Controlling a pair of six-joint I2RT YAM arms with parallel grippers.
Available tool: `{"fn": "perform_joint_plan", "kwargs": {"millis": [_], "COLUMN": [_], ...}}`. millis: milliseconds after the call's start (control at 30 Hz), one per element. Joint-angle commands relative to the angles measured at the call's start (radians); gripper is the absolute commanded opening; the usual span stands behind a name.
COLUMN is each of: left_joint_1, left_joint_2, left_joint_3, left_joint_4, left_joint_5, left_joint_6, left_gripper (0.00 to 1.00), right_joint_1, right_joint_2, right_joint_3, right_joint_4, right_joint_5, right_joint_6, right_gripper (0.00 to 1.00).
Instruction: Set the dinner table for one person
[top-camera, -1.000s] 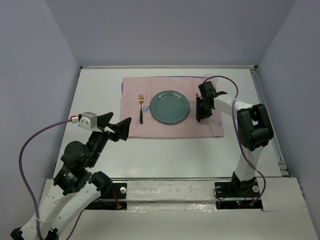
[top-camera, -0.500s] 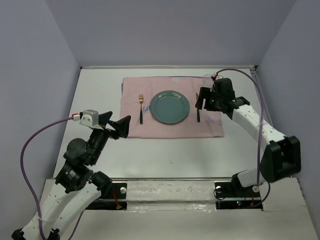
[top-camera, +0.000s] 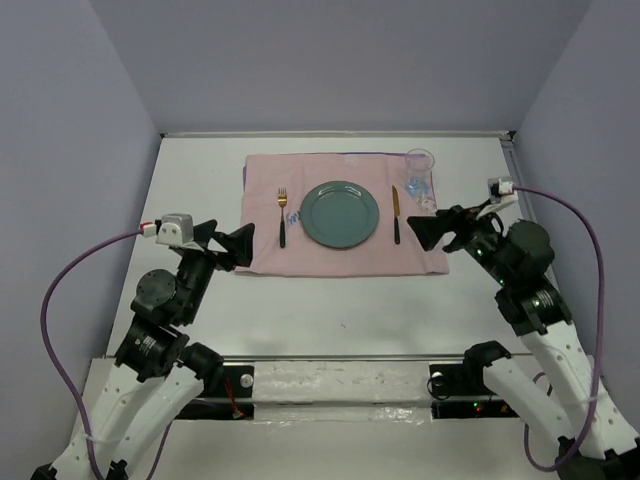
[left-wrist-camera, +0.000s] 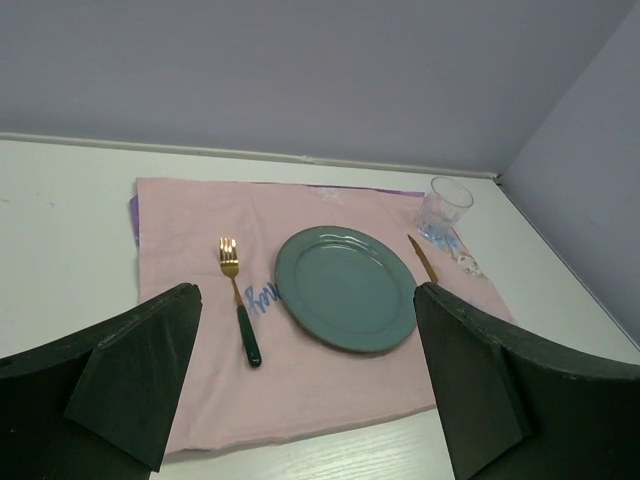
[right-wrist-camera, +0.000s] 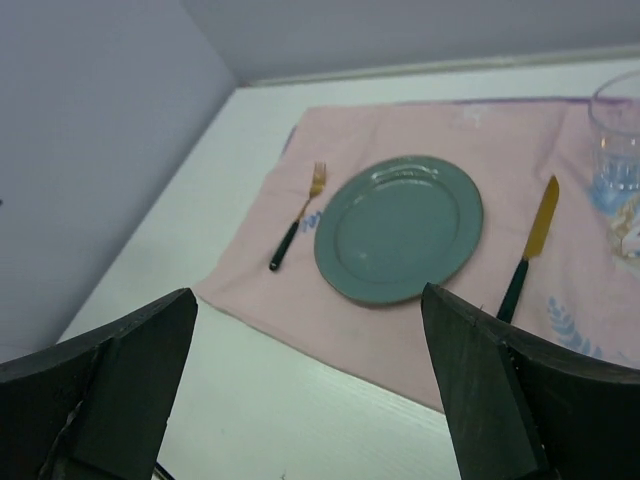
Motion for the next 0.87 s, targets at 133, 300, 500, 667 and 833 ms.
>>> {"fn": "perform_joint_plan", "kwargs": {"millis": [133,300,500,667,833], "left_joint_1": [0.016,0.017,0.016,0.016,0.016], "left_joint_2": [-0.043,-0.029,-0.001,0.017,0.032], "left_joint_3": [0.013,0.025,0.097,0.157,0.202], "left_joint_4": [0.112,0.131,0.129,0.115,0.118], "left_joint_5": [0.015,0.009,0.009,0.02,0.066], "left_joint_6": [-0.001,0.025,0.06,0.068,0.055], "left_gripper": [0.99,0.99,0.99,0.99,0.99], "right_joint_1": [0.003,0.003,0.003,0.003,0.003], "right_joint_2": [-0.311,-0.388,-0.463,-0.467,-0.466], "right_joint_3": [0.003,0.022,0.058,0.121,0.15], "right_joint_4": [-0.017,-0.111,-0.161,-0.198,-0.209], "right_joint_5": [0.011,0.012,0.065,0.079,0.097], "right_joint_6": [-0.005,-0.011,-0.011,-0.027,-0.04], "right_gripper": [1.0,1.0,1.0,1.0,1.0]}}
